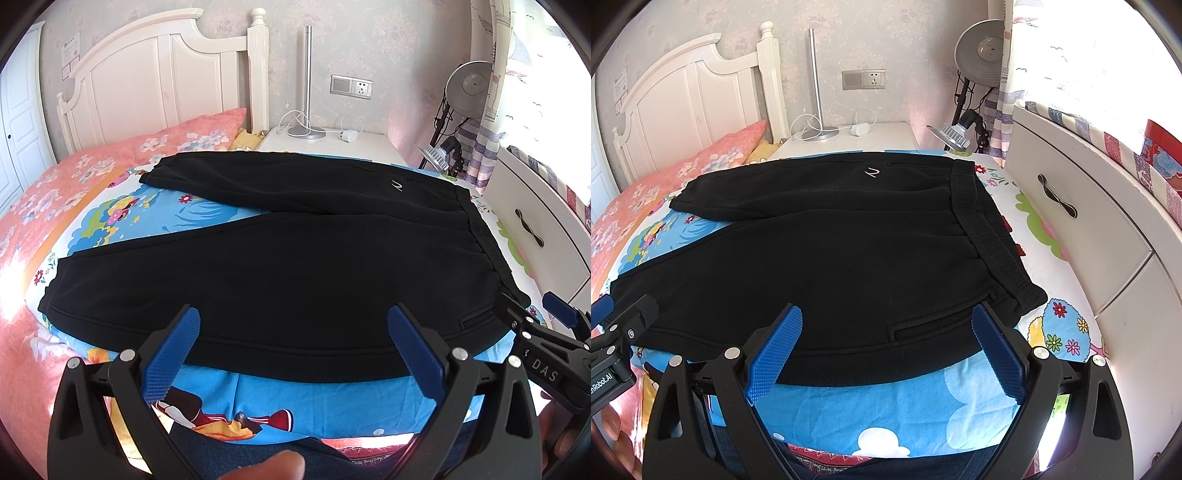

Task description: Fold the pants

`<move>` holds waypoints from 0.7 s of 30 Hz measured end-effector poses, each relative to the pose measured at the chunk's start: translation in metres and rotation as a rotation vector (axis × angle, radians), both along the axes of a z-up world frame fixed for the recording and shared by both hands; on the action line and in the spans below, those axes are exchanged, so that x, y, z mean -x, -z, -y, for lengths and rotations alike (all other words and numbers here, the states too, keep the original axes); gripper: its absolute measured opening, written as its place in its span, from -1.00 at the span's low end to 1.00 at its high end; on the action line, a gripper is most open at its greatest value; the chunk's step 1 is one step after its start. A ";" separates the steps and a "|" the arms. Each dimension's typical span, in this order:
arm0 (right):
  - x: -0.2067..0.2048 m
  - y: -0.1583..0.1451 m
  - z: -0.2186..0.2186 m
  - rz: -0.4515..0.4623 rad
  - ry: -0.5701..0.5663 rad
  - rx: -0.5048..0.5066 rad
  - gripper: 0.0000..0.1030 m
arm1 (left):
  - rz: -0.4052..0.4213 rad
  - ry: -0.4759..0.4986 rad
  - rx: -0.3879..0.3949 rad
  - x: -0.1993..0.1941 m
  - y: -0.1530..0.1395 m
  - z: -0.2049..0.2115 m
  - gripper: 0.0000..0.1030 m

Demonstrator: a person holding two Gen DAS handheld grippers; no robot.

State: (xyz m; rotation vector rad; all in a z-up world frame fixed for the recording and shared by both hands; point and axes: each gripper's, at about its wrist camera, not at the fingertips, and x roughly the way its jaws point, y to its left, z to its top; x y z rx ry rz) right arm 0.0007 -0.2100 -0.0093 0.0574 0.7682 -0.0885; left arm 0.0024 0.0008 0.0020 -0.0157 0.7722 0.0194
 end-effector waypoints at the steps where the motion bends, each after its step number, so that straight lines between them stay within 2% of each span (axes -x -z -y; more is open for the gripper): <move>1: 0.000 0.000 0.000 0.000 0.000 0.000 0.75 | 0.000 0.000 0.000 0.000 0.000 0.000 0.97; 21: 0.000 0.001 0.001 -0.003 0.000 -0.002 0.75 | -0.003 -0.002 0.006 -0.001 -0.001 -0.001 0.97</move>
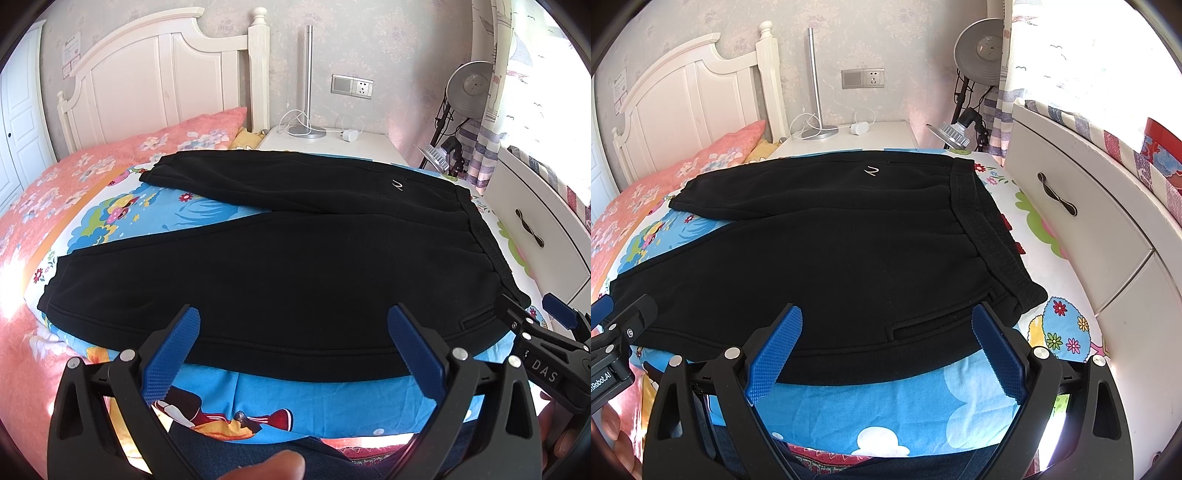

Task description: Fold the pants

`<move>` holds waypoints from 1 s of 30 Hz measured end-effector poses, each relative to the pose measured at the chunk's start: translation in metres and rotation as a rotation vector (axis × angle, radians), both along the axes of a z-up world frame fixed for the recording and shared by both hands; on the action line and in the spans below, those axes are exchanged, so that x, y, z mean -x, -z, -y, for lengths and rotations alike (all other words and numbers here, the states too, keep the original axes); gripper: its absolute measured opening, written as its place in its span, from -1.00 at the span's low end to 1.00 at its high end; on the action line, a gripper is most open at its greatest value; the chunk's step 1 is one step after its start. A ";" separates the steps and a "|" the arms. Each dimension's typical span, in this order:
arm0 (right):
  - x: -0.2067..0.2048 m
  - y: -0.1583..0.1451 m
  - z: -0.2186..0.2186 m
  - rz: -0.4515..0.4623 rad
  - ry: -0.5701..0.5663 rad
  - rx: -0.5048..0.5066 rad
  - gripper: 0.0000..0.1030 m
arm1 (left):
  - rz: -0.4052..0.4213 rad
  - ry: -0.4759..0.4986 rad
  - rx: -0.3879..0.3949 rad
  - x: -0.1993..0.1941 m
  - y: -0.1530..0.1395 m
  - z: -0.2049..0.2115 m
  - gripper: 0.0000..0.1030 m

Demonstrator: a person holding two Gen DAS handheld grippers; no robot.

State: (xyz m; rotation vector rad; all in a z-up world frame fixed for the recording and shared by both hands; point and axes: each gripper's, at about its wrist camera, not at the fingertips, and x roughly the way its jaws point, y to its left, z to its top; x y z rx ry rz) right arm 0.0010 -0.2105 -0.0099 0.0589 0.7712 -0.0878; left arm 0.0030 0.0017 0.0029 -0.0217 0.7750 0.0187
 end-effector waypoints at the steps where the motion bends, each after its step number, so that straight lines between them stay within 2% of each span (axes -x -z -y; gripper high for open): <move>1: 0.000 0.000 0.001 0.000 0.000 0.000 0.75 | -0.001 0.000 0.000 0.000 0.000 0.000 0.97; 4: -0.001 0.002 0.003 -0.003 -0.009 -0.012 0.75 | -0.002 0.006 0.006 0.000 0.001 0.000 0.97; 7: -0.008 0.002 0.015 -0.008 -0.041 -0.073 0.80 | -0.009 0.033 0.049 -0.002 0.006 -0.003 0.97; 10: -0.037 -0.007 0.042 -0.027 -0.066 -0.138 0.90 | -0.027 0.046 0.097 -0.007 0.014 -0.010 0.97; 14: -0.105 -0.020 0.074 -0.061 -0.070 -0.078 0.90 | -0.089 0.067 0.169 -0.021 0.028 -0.020 0.97; 18: -0.207 -0.021 0.122 -0.144 -0.071 -0.043 0.90 | -0.105 0.088 0.223 -0.035 0.039 -0.029 0.97; 20: -0.260 -0.011 0.148 -0.186 -0.092 -0.043 0.90 | -0.108 0.092 0.219 -0.042 0.045 -0.030 0.97; 23: -0.316 0.012 0.178 -0.265 -0.088 -0.046 0.89 | -0.122 0.089 0.213 -0.052 0.053 -0.035 0.97; 26: -0.353 0.033 0.190 -0.313 -0.108 0.000 0.84 | -0.140 0.066 0.212 -0.062 0.060 -0.045 0.97; 30: -0.382 0.050 0.197 -0.338 -0.163 -0.038 0.81 | -0.164 0.029 0.208 -0.077 0.067 -0.061 0.97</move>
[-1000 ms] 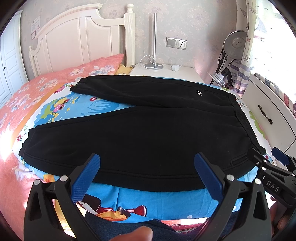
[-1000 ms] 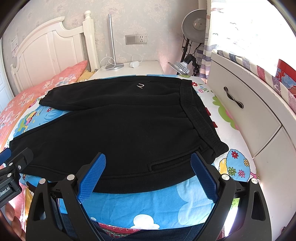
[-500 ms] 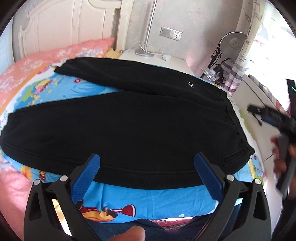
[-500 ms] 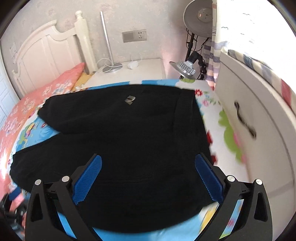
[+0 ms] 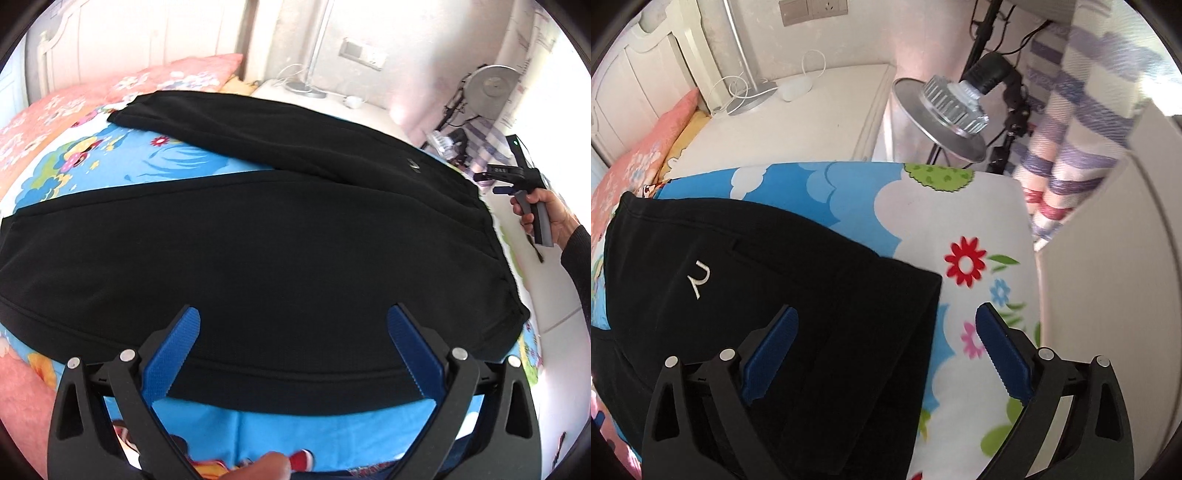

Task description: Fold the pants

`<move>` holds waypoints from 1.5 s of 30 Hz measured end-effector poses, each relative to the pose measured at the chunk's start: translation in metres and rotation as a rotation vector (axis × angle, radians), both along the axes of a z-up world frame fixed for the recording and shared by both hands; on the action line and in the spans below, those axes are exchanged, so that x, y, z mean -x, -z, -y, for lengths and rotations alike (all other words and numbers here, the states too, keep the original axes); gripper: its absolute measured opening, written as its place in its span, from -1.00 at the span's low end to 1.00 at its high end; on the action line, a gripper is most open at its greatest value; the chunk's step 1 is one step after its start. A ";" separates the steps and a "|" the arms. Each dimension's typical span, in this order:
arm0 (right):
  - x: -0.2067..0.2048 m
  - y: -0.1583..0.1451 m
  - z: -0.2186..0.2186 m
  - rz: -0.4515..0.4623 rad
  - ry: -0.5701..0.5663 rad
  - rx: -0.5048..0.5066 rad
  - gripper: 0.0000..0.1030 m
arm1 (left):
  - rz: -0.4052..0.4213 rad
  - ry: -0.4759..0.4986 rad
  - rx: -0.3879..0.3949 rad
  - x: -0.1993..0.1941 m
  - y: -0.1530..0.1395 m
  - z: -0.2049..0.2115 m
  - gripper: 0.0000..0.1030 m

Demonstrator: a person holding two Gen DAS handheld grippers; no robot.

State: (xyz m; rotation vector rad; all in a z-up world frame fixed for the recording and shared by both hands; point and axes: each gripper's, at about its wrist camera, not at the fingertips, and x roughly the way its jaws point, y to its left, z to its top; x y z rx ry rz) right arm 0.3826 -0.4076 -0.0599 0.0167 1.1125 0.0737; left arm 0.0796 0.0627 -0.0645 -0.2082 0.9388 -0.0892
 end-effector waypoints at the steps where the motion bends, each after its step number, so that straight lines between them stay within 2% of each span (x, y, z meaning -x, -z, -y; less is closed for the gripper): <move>1: -0.006 0.006 0.000 -0.011 -0.019 0.005 0.81 | -0.009 -0.011 -0.002 -0.004 0.002 -0.004 0.97; 5: -0.024 0.020 0.004 -0.035 -0.060 0.040 0.79 | -0.033 -0.045 -0.008 -0.016 0.008 -0.016 0.97; 8: -0.035 0.028 0.007 -0.059 -0.109 0.014 0.56 | -0.048 -0.067 -0.012 -0.022 0.011 -0.021 0.97; 10: -0.041 0.028 0.004 -0.058 -0.146 -0.010 0.32 | -0.058 -0.072 -0.016 -0.026 0.013 -0.023 0.97; 11: -0.043 0.028 0.003 -0.060 -0.150 -0.010 0.29 | -0.061 -0.073 -0.018 -0.028 0.013 -0.023 0.97; 13: -0.043 0.026 0.001 -0.068 -0.172 -0.022 0.02 | -0.063 -0.072 -0.017 -0.032 0.013 -0.021 0.97; 14: -0.042 0.023 0.002 -0.058 -0.173 -0.010 -0.14 | -0.060 -0.069 -0.017 -0.035 0.012 -0.020 0.97; 17: -0.033 0.013 -0.005 -0.038 -0.199 0.006 -0.37 | -0.047 -0.050 -0.012 -0.046 0.006 -0.012 0.97; 20: -0.010 -0.018 -0.019 0.080 -0.193 0.055 -0.39 | -0.019 -0.008 -0.003 -0.062 -0.006 -0.003 0.96; 23: 0.036 -0.055 -0.039 0.237 -0.191 0.117 -0.39 | -0.011 0.037 0.095 -0.090 -0.019 -0.002 0.96; 26: 0.102 -0.084 -0.064 0.389 -0.198 0.149 -0.40 | 0.003 0.072 0.286 -0.125 -0.036 -0.009 0.93; 27: 0.128 -0.090 -0.074 0.435 -0.210 0.158 -0.40 | 0.002 0.081 0.327 -0.135 -0.039 -0.011 0.82; 29: 0.182 -0.093 -0.093 0.504 -0.243 0.167 -0.40 | -0.025 0.099 0.464 -0.164 -0.041 -0.016 0.65; 31: 0.219 -0.087 -0.105 0.524 -0.261 0.160 -0.40 | -0.075 0.105 0.630 -0.195 -0.034 -0.021 0.59; 33: 0.251 -0.074 -0.114 0.524 -0.262 0.147 -0.40 | -0.143 0.088 0.778 -0.222 -0.019 -0.025 0.39; 34: 0.263 -0.066 -0.118 0.515 -0.265 0.146 -0.40 | -0.182 0.077 0.850 -0.236 -0.008 -0.027 0.36; 35: 0.271 -0.057 -0.122 0.503 -0.268 0.150 -0.41 | -0.220 0.059 0.896 -0.247 0.002 -0.027 0.20; 36: 0.279 -0.046 -0.126 0.480 -0.272 0.146 -0.42 | -0.246 0.040 0.904 -0.253 0.008 -0.027 0.05; 38: 0.288 -0.031 -0.129 0.450 -0.272 0.131 -0.42 | -0.300 -0.007 0.881 -0.270 0.024 -0.026 -0.07; 41: 0.295 -0.014 -0.136 0.419 -0.263 0.113 -0.42 | -0.343 -0.049 0.857 -0.282 0.038 -0.024 -0.09; 42: 0.298 -0.012 -0.137 0.417 -0.259 0.105 -0.42 | -0.356 -0.062 0.833 -0.286 0.041 -0.024 -0.09; 43: 0.301 -0.008 -0.137 0.414 -0.249 0.090 -0.42 | -0.384 -0.113 0.771 -0.287 0.047 -0.024 -0.10; 45: 0.303 -0.005 -0.134 0.410 -0.221 0.064 -0.42 | -0.418 -0.168 0.774 -0.283 0.055 -0.028 -0.10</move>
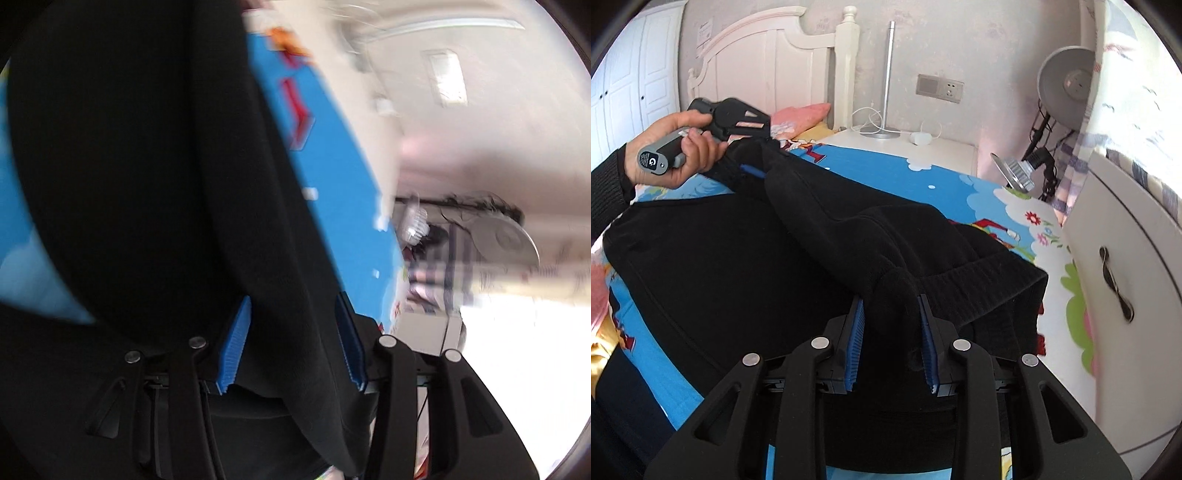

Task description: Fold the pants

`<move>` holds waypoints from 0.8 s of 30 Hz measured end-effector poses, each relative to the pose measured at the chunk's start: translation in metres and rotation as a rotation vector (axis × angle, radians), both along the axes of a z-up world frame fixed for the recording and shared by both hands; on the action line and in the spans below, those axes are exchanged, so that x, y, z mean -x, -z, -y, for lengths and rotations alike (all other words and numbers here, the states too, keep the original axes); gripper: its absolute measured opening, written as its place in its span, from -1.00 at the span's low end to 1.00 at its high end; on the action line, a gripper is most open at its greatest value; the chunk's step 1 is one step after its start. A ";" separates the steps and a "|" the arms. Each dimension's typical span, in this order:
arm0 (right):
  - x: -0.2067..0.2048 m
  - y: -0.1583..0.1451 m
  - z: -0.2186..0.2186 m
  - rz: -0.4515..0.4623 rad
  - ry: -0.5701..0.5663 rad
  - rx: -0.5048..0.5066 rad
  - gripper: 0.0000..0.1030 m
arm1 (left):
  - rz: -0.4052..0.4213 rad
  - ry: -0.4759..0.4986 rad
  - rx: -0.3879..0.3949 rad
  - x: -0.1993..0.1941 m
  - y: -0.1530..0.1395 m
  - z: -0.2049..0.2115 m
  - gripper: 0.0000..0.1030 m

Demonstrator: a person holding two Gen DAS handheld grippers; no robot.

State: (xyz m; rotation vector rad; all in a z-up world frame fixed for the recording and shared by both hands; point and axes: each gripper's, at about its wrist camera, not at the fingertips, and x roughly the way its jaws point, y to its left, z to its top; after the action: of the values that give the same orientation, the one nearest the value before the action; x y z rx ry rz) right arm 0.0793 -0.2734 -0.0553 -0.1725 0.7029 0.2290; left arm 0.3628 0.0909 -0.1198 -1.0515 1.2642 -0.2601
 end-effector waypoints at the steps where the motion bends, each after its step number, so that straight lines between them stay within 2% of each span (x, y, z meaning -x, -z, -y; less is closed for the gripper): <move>1: 0.003 0.002 0.001 -0.005 0.010 -0.015 -0.42 | 0.011 0.003 0.008 0.002 -0.002 -0.001 -0.10; 4: 0.007 0.009 0.000 -0.026 0.022 -0.033 -0.48 | 0.008 0.010 -0.002 0.003 -0.008 0.001 -0.07; 8: 0.016 0.019 -0.003 -0.050 0.028 -0.038 -0.48 | -0.055 0.018 -0.081 -0.008 -0.005 0.000 -0.11; 9: 0.016 0.021 -0.003 -0.063 0.031 -0.042 -0.48 | -0.065 0.029 -0.109 -0.012 -0.002 0.000 -0.52; 10: 0.018 0.022 -0.002 -0.076 0.038 -0.046 -0.47 | -0.076 0.043 -0.136 -0.014 0.003 0.001 -0.75; 11: 0.019 0.021 0.000 -0.091 0.054 -0.057 -0.44 | -0.074 0.045 -0.124 -0.011 0.004 0.000 -0.79; 12: 0.022 0.019 0.004 -0.106 0.078 -0.085 -0.30 | -0.041 0.045 -0.116 -0.007 -0.001 -0.002 -0.82; 13: 0.025 0.017 0.011 -0.122 0.105 -0.126 -0.13 | -0.011 0.048 -0.117 -0.004 -0.006 -0.003 -0.82; 14: 0.031 0.014 0.022 -0.145 0.149 -0.214 0.43 | 0.015 0.046 -0.110 0.000 -0.011 -0.004 -0.83; 15: 0.036 0.013 0.031 -0.155 0.184 -0.291 0.73 | 0.025 0.045 -0.098 0.002 -0.014 -0.006 -0.83; 18: 0.046 0.017 0.051 -0.244 0.283 -0.535 0.73 | 0.045 0.053 -0.073 0.006 -0.022 -0.008 -0.83; 21: 0.047 0.027 0.055 -0.323 0.337 -0.726 0.68 | 0.059 0.061 -0.064 0.006 -0.030 -0.006 -0.83; 24: 0.036 0.032 0.054 -0.341 0.401 -0.787 0.59 | 0.072 0.067 -0.061 0.008 -0.033 -0.003 -0.83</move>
State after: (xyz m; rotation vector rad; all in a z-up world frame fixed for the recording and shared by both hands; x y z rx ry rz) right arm 0.0431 -0.3271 -0.0875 0.7689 0.9185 0.1359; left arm 0.3547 0.0941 -0.0870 -0.9411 1.2366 -0.3056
